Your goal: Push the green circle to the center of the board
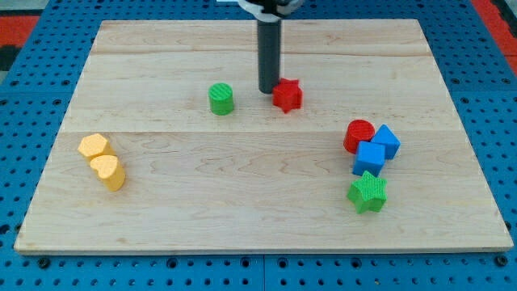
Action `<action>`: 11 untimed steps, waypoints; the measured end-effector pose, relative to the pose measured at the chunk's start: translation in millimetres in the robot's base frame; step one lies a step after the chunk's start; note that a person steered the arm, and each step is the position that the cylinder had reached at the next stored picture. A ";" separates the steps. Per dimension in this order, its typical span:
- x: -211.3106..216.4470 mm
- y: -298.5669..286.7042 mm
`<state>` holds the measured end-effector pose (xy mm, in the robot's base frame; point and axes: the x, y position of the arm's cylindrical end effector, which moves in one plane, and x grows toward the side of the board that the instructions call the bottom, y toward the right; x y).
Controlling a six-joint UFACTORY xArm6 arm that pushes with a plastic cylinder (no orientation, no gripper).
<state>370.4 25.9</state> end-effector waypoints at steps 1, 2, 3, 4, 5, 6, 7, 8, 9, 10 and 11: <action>30.0 40.0; 32.3 81.3; 39.7 112.0; 30.1 106.0; -3.7 84.4; -31.1 50.8; -37.7 -14.4; -29.7 -73.7; -34.7 -98.7; -12.9 -101.8; 15.3 -84.2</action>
